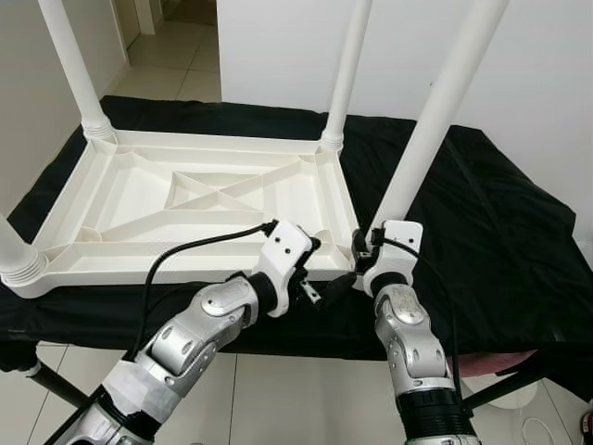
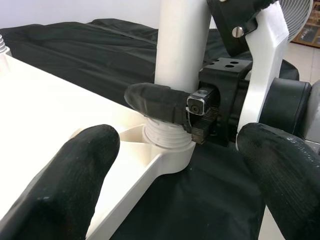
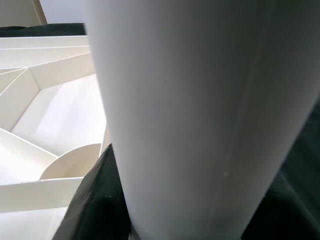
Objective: Building children table
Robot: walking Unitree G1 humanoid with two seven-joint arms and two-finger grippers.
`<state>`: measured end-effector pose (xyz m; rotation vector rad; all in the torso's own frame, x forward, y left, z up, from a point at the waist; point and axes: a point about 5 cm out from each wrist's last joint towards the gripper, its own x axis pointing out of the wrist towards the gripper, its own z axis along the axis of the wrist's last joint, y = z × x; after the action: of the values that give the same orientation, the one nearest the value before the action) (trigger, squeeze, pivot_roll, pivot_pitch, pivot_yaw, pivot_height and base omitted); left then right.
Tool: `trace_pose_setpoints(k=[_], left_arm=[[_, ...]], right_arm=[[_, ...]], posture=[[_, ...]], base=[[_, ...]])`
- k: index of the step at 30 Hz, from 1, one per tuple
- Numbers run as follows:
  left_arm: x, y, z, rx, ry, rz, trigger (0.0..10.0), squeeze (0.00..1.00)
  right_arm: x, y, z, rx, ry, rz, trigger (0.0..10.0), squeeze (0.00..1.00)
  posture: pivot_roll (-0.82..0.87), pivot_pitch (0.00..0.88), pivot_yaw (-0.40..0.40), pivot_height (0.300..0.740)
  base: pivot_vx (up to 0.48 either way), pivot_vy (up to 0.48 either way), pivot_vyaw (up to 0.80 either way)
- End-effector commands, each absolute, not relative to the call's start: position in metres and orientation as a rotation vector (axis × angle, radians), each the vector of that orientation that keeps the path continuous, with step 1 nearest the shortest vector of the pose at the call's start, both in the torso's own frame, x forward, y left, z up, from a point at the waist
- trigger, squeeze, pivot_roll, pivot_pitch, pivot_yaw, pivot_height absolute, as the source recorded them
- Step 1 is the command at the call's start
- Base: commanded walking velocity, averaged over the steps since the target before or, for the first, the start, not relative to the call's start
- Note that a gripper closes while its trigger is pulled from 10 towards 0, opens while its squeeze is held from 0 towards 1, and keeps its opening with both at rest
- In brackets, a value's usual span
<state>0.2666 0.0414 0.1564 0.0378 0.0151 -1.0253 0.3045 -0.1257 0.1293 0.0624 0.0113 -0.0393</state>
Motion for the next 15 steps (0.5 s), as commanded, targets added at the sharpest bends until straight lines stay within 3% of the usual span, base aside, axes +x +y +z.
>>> trace_pose_setpoints(k=[1, 11, 13, 14, 15], left_arm=[[0.2591, 0.0356, 0.1566, 0.05, 0.017, -1.213, 10.0, 0.0], [0.2595, 0.0355, 0.1574, 0.053, 0.013, -1.212, 10.0, 0.0], [0.2592, 0.0354, 0.1572, 0.053, 0.014, -1.213, 10.0, 0.0], [0.2592, 0.0352, 0.157, 0.053, 0.015, -1.214, 10.0, 0.0], [0.2592, 0.0352, 0.157, 0.053, 0.015, -1.214, 10.0, 0.0]], right_arm=[[0.2987, -0.1305, 0.1212, 0.058, 0.045, -0.063, 10.0, 1.0], [0.2991, -0.1286, 0.1276, 0.084, 0.023, 0.059, 10.0, 1.0], [0.2995, -0.1301, 0.1277, 0.077, 0.021, 0.089, 10.0, 0.95], [0.3001, -0.1322, 0.1271, 0.069, 0.023, 0.112, 10.0, 0.53], [0.3001, -0.1322, 0.1271, 0.069, 0.023, 0.112, 10.0, 0.53]], posture=[[-0.05, 0.0, -0.069, 0.74], [-0.05, 0.0, -0.07, 0.74], [-0.05, 0.0, -0.071, 0.74], [-0.05, 0.0, -0.07, 0.74], [-0.05, 0.0, -0.07, 0.74]], base=[[0.0, 0.0, 0.0], [0.0, 0.0, 0.0], [0.0, 0.0, 0.0], [0.0, 0.0, 0.0], [0.0, 0.0, 0.0]])
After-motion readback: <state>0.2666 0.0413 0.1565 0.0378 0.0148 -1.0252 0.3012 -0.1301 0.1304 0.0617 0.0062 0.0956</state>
